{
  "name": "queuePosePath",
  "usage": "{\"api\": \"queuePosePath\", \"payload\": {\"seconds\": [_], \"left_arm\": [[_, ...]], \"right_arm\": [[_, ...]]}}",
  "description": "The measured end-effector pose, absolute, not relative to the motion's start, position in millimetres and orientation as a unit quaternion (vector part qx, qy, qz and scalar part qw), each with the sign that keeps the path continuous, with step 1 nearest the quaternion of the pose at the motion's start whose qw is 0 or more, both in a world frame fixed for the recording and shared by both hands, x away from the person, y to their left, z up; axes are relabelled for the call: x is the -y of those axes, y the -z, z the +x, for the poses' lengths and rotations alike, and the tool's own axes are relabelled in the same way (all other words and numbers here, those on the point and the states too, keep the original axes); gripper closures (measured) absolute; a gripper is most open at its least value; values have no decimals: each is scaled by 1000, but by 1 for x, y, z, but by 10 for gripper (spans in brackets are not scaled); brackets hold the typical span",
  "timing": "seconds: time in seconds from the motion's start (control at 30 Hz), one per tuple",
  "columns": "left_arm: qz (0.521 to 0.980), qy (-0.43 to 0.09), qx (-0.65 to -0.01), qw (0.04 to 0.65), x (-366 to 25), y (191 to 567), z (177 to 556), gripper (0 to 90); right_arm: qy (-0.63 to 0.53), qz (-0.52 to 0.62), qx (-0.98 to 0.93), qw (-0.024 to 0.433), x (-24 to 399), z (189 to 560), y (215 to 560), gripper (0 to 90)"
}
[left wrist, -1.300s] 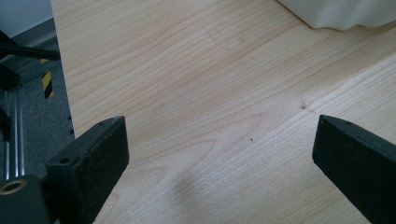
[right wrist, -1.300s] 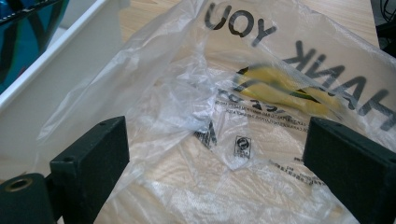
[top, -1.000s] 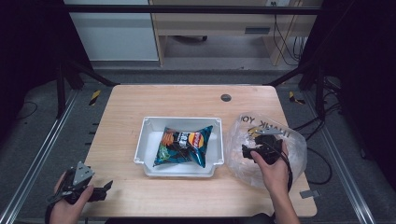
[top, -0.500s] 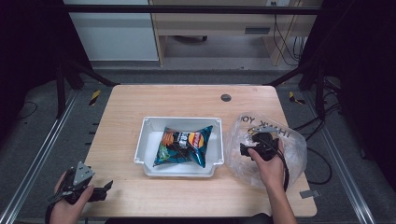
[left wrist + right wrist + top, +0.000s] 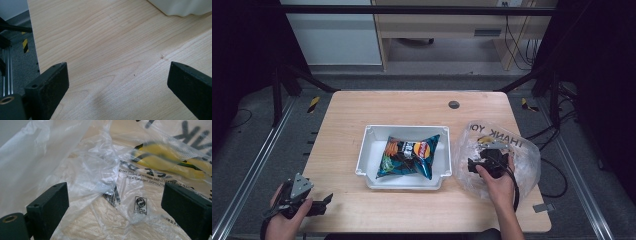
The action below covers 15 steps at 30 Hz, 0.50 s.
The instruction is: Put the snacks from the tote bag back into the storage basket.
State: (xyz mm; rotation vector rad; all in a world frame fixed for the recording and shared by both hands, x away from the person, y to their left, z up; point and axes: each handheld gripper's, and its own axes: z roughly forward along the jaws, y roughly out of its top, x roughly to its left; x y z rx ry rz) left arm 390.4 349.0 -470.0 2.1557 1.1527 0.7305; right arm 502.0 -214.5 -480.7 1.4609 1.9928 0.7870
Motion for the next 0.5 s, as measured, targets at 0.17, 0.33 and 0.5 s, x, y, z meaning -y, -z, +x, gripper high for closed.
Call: {"api": "queuePosePath", "payload": {"seconds": [0.17, 0.33, 0.5], "left_arm": [[808, -274, -432, 291, -349, 470, 391, 33], [809, -274, -431, 291, -348, 470, 390, 33], [811, -274, -428, 291, -348, 469, 390, 33]], "right_arm": [[-298, 542, -734, 280, 215, 497, 484, 76], [-299, 544, -730, 285, 216, 492, 485, 75], [-301, 538, -732, 291, 215, 487, 485, 69]]}}
